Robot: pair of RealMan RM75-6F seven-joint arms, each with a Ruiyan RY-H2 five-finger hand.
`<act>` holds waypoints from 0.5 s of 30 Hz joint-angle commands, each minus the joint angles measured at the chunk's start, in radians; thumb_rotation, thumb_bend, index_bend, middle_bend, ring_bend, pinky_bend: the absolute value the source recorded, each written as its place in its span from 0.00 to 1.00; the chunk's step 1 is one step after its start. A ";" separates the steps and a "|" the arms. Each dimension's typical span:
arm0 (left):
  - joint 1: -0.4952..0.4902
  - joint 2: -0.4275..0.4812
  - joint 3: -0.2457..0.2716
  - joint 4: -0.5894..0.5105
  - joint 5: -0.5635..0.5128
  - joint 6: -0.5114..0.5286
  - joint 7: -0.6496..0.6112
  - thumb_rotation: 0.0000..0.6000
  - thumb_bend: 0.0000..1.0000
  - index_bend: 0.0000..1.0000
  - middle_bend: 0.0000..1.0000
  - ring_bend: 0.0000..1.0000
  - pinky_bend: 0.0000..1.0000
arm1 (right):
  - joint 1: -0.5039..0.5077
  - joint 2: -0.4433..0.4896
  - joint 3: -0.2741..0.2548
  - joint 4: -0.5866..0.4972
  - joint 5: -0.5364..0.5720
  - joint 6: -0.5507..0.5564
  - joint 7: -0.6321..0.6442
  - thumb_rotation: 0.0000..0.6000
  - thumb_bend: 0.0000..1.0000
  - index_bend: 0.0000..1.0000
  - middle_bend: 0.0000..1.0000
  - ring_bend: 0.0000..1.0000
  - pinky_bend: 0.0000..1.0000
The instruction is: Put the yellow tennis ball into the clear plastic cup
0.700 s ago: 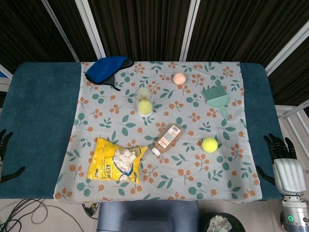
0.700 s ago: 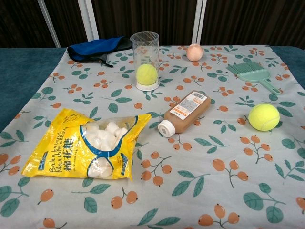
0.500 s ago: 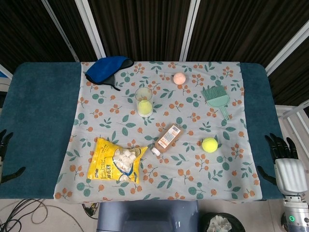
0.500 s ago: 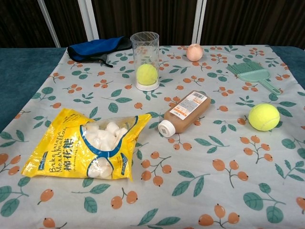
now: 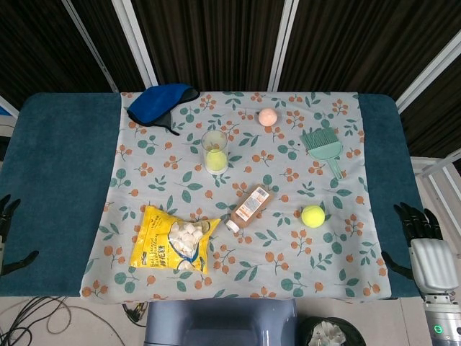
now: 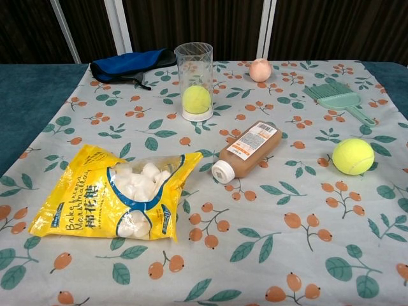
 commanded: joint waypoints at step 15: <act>-0.012 -0.023 0.003 -0.001 -0.008 -0.032 0.057 1.00 0.00 0.07 0.00 0.00 0.00 | 0.182 -0.001 0.014 0.001 0.088 -0.344 0.048 1.00 0.32 0.04 0.07 0.05 0.00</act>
